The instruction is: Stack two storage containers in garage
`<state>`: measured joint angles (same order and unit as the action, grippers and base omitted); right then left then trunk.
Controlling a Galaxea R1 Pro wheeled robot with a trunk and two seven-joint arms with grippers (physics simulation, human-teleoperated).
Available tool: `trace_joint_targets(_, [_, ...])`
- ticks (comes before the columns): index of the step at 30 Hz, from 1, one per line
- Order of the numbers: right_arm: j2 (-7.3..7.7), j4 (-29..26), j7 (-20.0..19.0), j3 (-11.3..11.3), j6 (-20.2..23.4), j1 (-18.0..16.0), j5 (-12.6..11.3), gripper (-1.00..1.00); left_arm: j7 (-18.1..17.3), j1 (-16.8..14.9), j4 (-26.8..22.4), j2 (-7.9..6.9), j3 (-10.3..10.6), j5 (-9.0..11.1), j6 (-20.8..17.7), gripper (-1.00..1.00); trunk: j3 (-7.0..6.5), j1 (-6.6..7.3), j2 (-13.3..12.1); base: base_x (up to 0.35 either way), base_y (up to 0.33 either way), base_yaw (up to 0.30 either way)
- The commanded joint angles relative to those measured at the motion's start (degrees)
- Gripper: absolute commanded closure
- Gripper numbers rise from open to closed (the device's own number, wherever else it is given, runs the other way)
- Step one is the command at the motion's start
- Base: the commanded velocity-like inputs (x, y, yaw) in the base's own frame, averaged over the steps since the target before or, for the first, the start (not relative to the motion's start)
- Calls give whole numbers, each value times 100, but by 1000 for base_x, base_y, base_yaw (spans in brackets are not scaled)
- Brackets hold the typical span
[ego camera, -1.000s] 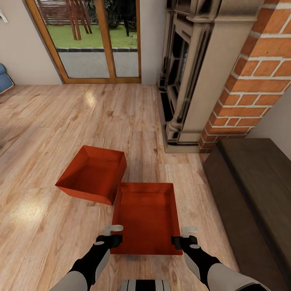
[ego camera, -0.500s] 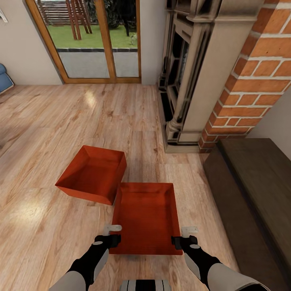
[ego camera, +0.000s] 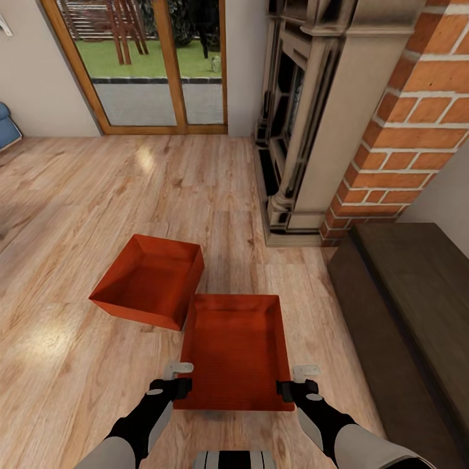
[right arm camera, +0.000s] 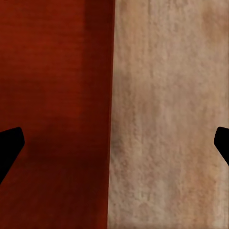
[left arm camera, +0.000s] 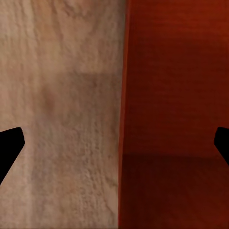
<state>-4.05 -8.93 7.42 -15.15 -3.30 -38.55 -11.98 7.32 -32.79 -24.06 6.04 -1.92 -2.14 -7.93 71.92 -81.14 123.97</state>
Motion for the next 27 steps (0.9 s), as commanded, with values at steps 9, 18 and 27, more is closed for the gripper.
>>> trace_joint_targets(9, [0, 5, 23, -49, -22, -3, -59, -100, 7, 0, -11, 10, -19, -21, -33, -100, 129, -153, 282, 0, 0, 0])
trace_joint_targets(18, [0, 5, 22, -49, -21, -3, -59, -100, 7, 0, -11, 4, -22, -18, -33, -100, 219, -263, 483, 0, 0, 0])
trace_joint_targets(27, [0, 5, 24, -32, -22, -3, -66, -100, 7, 0, -11, 4, -26, -15, -33, -100, 219, -263, 483, 0, 0, 0])
